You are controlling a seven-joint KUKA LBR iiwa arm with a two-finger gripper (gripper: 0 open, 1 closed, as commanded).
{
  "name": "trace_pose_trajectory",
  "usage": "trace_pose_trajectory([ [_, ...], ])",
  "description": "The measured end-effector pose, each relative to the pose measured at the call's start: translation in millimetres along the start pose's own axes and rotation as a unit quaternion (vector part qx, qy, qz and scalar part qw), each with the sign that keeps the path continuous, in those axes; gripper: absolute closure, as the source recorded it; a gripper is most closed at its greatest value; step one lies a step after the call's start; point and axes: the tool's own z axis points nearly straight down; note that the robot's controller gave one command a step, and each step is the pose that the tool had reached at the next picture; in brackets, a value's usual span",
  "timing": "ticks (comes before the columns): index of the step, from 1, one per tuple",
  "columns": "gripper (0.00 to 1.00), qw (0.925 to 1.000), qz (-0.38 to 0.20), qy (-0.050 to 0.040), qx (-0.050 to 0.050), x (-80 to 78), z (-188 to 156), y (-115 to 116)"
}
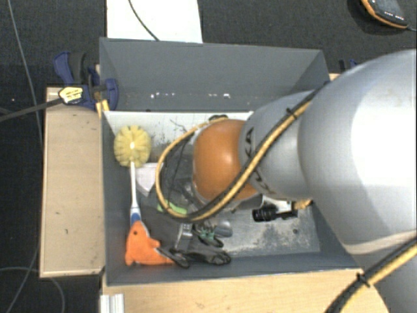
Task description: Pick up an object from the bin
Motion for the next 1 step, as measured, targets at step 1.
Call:
trace_pose_trajectory([
  [1,0.0,0.9992,-0.04,-0.0027,-0.001,3.0,-55.5,9.1],
])
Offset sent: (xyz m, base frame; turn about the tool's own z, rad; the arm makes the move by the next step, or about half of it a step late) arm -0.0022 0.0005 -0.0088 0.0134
